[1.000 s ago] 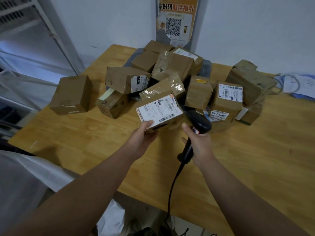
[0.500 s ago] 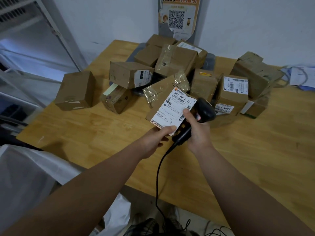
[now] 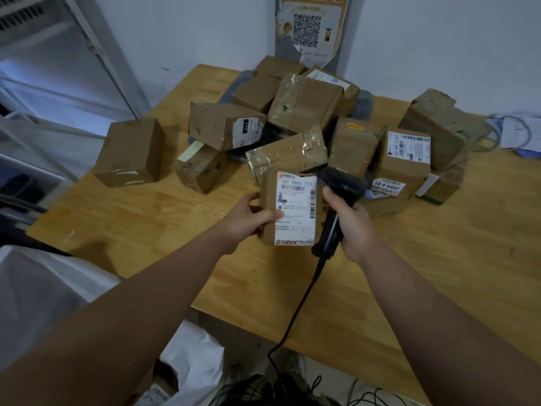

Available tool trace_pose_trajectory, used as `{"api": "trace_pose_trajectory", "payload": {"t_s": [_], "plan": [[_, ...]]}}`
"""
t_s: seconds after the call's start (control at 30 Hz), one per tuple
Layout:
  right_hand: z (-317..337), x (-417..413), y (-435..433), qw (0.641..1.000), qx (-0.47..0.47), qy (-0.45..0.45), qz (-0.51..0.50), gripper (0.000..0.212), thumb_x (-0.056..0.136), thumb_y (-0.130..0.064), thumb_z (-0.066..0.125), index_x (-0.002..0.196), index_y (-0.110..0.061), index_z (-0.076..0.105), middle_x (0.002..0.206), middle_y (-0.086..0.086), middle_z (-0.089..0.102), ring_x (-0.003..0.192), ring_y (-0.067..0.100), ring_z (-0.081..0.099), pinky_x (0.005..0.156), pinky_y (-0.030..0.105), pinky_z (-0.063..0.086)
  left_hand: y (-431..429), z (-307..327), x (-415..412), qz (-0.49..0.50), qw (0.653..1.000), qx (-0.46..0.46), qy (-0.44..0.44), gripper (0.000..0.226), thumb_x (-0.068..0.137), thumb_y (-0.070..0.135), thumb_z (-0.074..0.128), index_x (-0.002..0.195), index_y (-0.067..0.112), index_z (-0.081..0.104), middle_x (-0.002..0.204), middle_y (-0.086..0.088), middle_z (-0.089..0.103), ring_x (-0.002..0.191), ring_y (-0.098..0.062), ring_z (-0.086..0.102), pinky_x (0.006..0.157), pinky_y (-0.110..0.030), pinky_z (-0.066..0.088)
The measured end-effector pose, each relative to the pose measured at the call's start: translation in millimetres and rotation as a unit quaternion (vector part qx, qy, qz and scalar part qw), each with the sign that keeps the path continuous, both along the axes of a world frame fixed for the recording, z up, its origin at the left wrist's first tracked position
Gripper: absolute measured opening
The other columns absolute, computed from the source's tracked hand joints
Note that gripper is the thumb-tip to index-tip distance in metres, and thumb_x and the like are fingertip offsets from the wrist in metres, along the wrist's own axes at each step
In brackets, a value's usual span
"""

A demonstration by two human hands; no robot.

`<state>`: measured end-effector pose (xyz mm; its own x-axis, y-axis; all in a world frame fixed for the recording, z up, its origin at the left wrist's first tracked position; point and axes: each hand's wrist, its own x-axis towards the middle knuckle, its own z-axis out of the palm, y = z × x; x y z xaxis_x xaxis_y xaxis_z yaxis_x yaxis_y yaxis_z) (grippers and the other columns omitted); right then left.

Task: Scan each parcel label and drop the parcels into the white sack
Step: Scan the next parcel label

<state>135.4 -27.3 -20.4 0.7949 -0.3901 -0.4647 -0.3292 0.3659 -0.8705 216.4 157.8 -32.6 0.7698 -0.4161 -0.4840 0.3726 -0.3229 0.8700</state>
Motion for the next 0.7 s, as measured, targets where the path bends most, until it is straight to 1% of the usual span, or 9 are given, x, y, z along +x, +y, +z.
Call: {"api": "trace_pose_trajectory", "payload": {"t_s": [0.07, 0.1, 0.13, 0.17, 0.23, 0.33, 0.47, 0.57, 0.7], "plan": [[1.4, -4.5, 5.9, 1.0, 0.007, 0.009, 0.01, 0.017, 0.085, -0.021, 0.072, 0.098, -0.014, 0.066, 0.09, 0.002, 0.066, 0.09, 0.019, 0.063, 0.086, 0.039, 0.051, 5.7, -5.3, -2.1, 0.022, 1.0, 0.003, -0.006, 0.097, 0.082, 0.019, 0.075, 0.153, 0.028, 0.008, 0.105, 0.002, 0.058, 0.092, -0.012, 0.062, 0.072, -0.028, 0.054], [1.3, -7.5, 10.2, 1.0, 0.005, 0.009, 0.029, 0.006, 0.085, -0.013, 0.07, 0.09, -0.012, 0.066, 0.08, 0.002, 0.064, 0.078, 0.017, 0.062, 0.076, 0.035, 0.053, 9.1, -9.1, -4.1, 0.027, 1.0, 0.004, -0.013, 0.104, 0.082, 0.017, 0.076, 0.153, 0.032, 0.001, 0.102, 0.005, 0.056, 0.089, -0.009, 0.06, 0.068, -0.026, 0.054], [1.5, -10.6, 15.6, 0.999, -0.008, 0.013, 0.045, 0.005, 0.085, -0.008, 0.067, 0.082, -0.01, 0.064, 0.07, 0.004, 0.061, 0.065, 0.017, 0.059, 0.065, 0.033, 0.05, 12.4, -13.0, -6.5, 0.029, 0.999, 0.005, -0.023, 0.109, 0.081, 0.014, 0.076, 0.152, 0.035, -0.004, 0.101, 0.007, 0.054, 0.087, -0.005, 0.059, 0.064, -0.023, 0.054], [0.9, -13.7, 20.8, 0.998, -0.035, 0.018, 0.055, 0.012, 0.084, -0.006, 0.066, 0.074, -0.008, 0.062, 0.061, 0.005, 0.057, 0.055, 0.018, 0.054, 0.057, 0.032, 0.046, 14.9, -16.4, -9.2, 0.033, 0.999, 0.004, -0.029, 0.111, 0.081, 0.013, 0.076, 0.152, 0.037, -0.006, 0.101, 0.008, 0.055, 0.087, -0.003, 0.059, 0.062, -0.021, 0.054], [-2.7, -19.0, 30.4, 0.993, -0.089, 0.02, 0.069, 0.025, 0.085, -0.01, 0.068, 0.062, -0.007, 0.057, 0.052, 0.007, 0.051, 0.046, 0.02, 0.047, 0.05, 0.031, 0.041, 18.4, -22.1, -13.0, 0.047, 0.998, 0.0, -0.035, 0.111, 0.082, 0.012, 0.075, 0.152, 0.039, -0.007, 0.102, 0.009, 0.056, 0.089, -0.002, 0.059, 0.062, -0.02, 0.054], [-7.6, -25.7, 39.7, 0.989, -0.126, 0.027, 0.071, 0.031, 0.085, -0.019, 0.073, 0.059, -0.008, 0.058, 0.049, 0.005, 0.052, 0.042, 0.018, 0.047, 0.045, 0.026, 0.042, 19.9, -25.2, -14.0, 0.057, 0.998, -0.005, -0.036, 0.109, 0.083, 0.011, 0.074, 0.152, 0.04, -0.005, 0.101, 0.01, 0.056, 0.088, -0.001, 0.058, 0.062, -0.019, 0.054], [-9.6, -28.9, 46.0, 0.986, -0.145, 0.043, 0.068, 0.031, 0.084, -0.026, 0.074, 0.062, -0.01, 0.06, 0.048, 0.003, 0.054, 0.043, 0.017, 0.051, 0.046, 0.028, 0.045, 18.9, -24.4, -13.7, 0.052, 0.998, -0.006, -0.041, 0.11, 0.082, 0.014, 0.075, 0.152, 0.038, -0.006, 0.1, 0.015, 0.054, 0.088, 0.003, 0.056, 0.063, -0.016, 0.053], [-8.4, -28.5, 48.5, 0.98, -0.176, 0.064, 0.073, 0.028, 0.085, -0.024, 0.072, 0.064, -0.011, 0.061, 0.047, 0.001, 0.055, 0.043, 0.015, 0.052, 0.047, 0.027, 0.046, 18.2, -23.4, -14.4, 0.047, 0.998, 0.0, -0.049, 0.109, 0.083, 0.013, 0.074, 0.151, 0.038, -0.006, 0.097, 0.017, 0.052, 0.084, 0.005, 0.055, 0.059, -0.014, 0.054], [-6.3, -29.5, 50.9, 0.977, -0.187, 0.072, 0.07, 0.026, 0.085, -0.021, 0.07, 0.064, -0.01, 0.06, 0.046, 0.0, 0.054, 0.04, 0.013, 0.051, 0.047, 0.026, 0.044, 17.2, -23.0, -14.8, 0.041, 0.997, 0.004, -0.058, 0.108, 0.083, 0.012, 0.074, 0.151, 0.037, -0.005, 0.097, 0.018, 0.051, 0.084, 0.006, 0.054, 0.062, -0.016, 0.054]]}}
